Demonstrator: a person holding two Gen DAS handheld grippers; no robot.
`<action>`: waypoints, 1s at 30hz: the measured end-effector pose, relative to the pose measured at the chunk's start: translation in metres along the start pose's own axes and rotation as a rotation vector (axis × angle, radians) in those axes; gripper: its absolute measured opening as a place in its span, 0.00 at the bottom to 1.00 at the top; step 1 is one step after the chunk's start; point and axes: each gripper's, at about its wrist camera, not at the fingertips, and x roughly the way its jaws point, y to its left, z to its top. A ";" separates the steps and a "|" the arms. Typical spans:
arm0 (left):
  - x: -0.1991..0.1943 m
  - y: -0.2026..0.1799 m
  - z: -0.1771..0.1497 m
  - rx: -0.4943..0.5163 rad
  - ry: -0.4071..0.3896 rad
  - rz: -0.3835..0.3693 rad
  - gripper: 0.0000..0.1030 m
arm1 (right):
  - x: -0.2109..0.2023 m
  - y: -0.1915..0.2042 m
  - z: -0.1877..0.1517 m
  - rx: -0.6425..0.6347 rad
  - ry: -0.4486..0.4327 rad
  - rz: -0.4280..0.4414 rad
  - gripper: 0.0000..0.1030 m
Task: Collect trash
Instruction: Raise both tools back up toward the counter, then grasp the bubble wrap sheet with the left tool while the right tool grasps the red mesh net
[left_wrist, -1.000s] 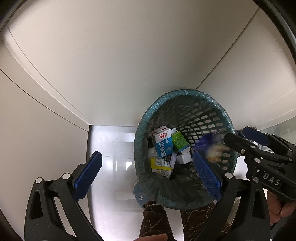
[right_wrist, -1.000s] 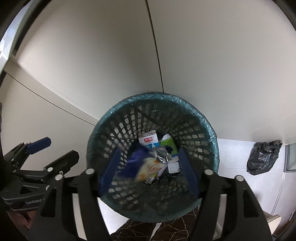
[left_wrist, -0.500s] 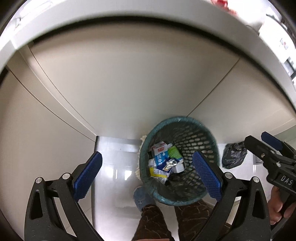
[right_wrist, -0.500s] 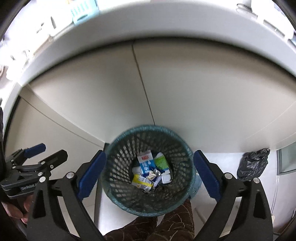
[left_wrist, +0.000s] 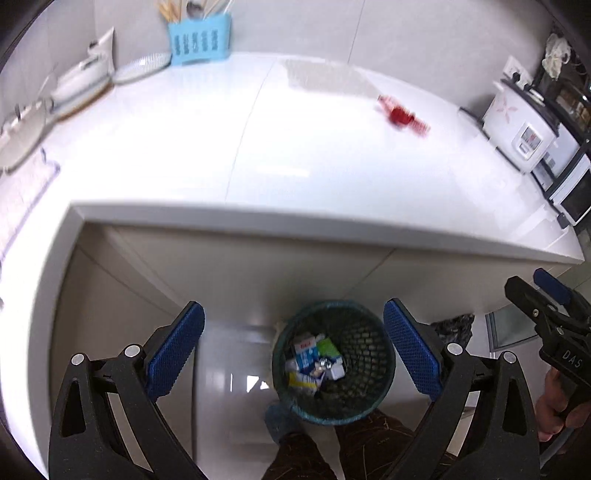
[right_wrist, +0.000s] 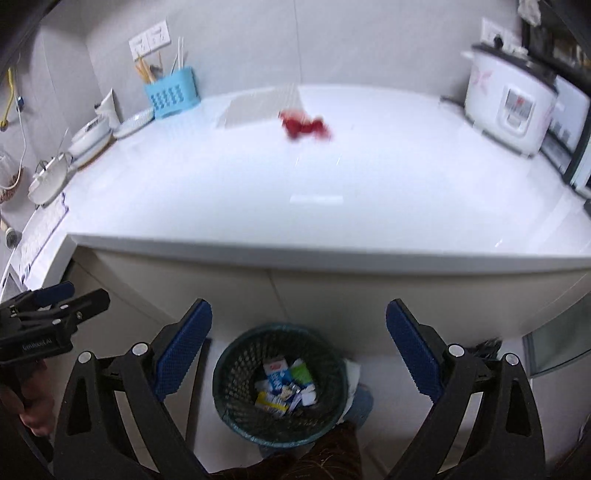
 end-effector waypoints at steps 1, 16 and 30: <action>-0.004 -0.002 0.005 0.002 -0.010 -0.003 0.92 | -0.005 -0.002 0.006 0.002 -0.010 -0.005 0.89; -0.075 -0.026 0.073 0.023 -0.148 -0.027 0.93 | -0.076 -0.008 0.085 0.031 -0.158 -0.020 0.89; -0.047 -0.027 0.134 -0.006 -0.132 -0.015 0.93 | -0.028 -0.001 0.154 -0.018 -0.100 -0.016 0.89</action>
